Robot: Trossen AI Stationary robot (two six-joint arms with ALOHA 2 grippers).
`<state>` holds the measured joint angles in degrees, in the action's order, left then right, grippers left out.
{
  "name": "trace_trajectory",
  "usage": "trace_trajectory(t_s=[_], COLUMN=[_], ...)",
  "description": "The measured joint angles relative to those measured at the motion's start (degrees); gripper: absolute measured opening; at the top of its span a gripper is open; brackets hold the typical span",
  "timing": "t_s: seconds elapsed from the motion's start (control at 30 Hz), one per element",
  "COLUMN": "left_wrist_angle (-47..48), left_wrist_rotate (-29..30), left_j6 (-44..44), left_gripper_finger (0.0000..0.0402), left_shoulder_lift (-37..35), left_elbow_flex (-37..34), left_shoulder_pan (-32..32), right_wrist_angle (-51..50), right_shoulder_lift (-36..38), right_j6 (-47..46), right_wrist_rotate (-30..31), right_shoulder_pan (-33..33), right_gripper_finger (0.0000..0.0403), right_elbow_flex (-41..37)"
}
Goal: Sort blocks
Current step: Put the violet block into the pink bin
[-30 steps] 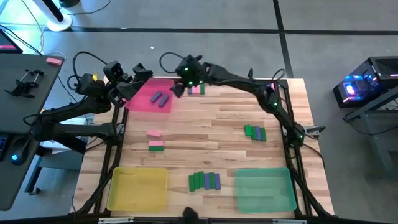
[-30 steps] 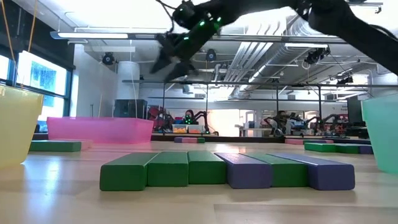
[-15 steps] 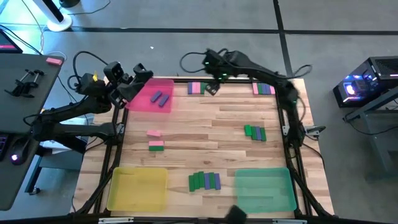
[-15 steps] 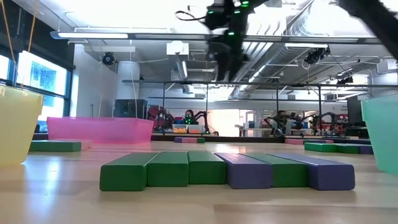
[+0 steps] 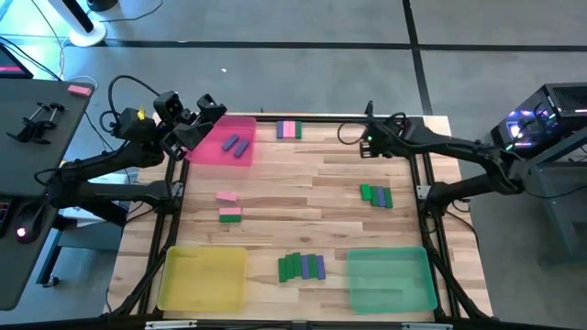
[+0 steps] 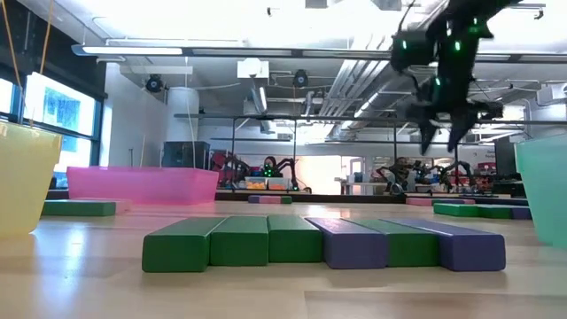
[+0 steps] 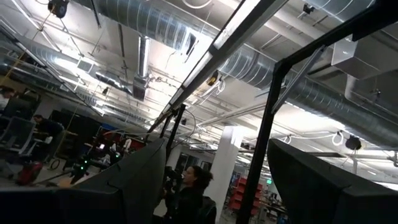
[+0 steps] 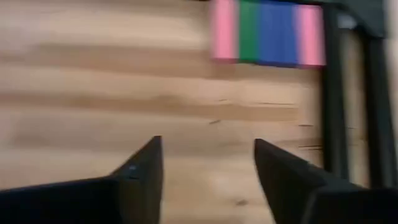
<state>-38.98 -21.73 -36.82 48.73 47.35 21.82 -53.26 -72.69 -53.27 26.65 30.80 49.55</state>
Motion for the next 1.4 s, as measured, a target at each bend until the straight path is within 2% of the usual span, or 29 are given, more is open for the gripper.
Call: trace_trajectory(t_s=[0.1, 0.17, 0.27, 0.43, 0.63, 0.73, 0.87, 1.13, 1.4], left_wrist_angle=[0.8, 0.92, 1.82, 2.69, 3.9, 4.39, 4.5, 4.52, 4.66], left_wrist_rotate=[0.23, 0.24, 1.25, 3.78, 4.5, 4.6, 4.62, 4.6, 4.6], left_j6=[0.0, 0.0, -0.02, -1.35, -0.55, -0.48, -0.48, -1.06, -1.03], left_gripper_finger=[0.0268, 0.0268, 0.0268, 0.0268, 0.0268, 0.0268, 0.0268, 0.0268, 0.0268], left_shoulder_lift=[0.02, 0.02, 0.0, 0.0, 0.13, 0.11, 0.11, 0.11, 0.17], left_elbow_flex=[0.0, 0.0, 0.0, 0.0, -0.02, -0.02, -0.02, -0.02, -0.02], left_shoulder_pan=[0.0, 0.0, 0.0, 0.0, 0.0, 0.0, 0.0, -0.01, 0.02], right_wrist_angle=[3.93, 13.13, 20.3, 20.53, 29.9, 29.95, 32.88, 36.84, 35.51], right_shoulder_lift=[-0.67, -0.7, -1.32, -1.24, -3.69, -6.29, -11.16, -13.96, -17.46], right_j6=[-6.11, -3.46, -2.03, -1.75, 3.13, 0.96, 0.15, -10.99, -9.6], right_wrist_rotate=[3.53, 3.94, 4.4, 5.77, 1.96, 3.38, 0.52, 11.07, 14.0], right_shoulder_pan=[3.14, 5.65, 9.48, 14.52, 20.14, 20.25, 20.69, 21.01, 19.61], right_gripper_finger=[0.0061, 0.0019, 0.0009, 0.0002, 0.0, 0.0, 0.0, 0.0, 0.0], right_elbow_flex=[-5.06, -7.71, -9.98, -10.98, -11.02, -10.7, -10.42, -9.08, -9.08])
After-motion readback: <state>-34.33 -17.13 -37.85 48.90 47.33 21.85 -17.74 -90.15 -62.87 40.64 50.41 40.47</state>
